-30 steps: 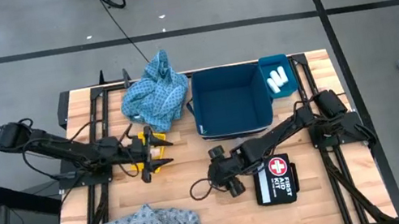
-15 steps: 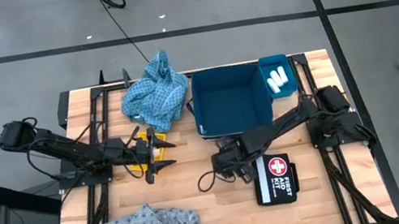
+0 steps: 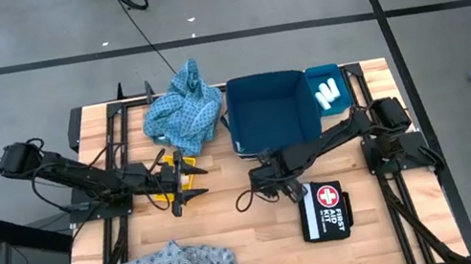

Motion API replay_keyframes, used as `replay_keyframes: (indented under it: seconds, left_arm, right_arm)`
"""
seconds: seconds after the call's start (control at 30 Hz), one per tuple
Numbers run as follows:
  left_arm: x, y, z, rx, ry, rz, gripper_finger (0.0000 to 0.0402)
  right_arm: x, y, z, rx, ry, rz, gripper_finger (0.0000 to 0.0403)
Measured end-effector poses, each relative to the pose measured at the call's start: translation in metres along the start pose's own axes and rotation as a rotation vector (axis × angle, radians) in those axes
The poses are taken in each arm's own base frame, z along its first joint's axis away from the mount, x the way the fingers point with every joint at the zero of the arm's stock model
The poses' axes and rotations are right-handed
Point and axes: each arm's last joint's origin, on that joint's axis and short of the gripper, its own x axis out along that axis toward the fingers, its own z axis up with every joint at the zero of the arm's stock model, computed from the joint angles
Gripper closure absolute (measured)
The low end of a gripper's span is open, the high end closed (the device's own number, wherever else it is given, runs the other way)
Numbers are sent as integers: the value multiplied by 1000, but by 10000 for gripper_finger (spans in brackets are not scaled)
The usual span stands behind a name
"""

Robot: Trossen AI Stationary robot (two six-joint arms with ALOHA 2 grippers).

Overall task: Pick & place medical supplies in basket/bin
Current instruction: Put the transparent pill bottle into the yellow bin

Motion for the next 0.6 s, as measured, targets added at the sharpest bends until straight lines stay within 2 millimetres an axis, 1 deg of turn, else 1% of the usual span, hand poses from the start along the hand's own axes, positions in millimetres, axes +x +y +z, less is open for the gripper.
replay_keyframes:
  seconds: [0.13,0.23,0.43,0.6]
  left_arm:
    - [0,0,0,0,1,0,145]
    - [0,0,0,1,1,0,145]
    - [0,0,0,0,1,1,145]
    - [0,0,0,0,1,4,145]
  right_arm:
    - [9,3,-8,-18,51,-24,145]
    - [14,4,-11,-22,69,-37,145]
    - [22,7,-14,-38,67,3,145]
    - [23,7,-12,-44,51,-7,145]
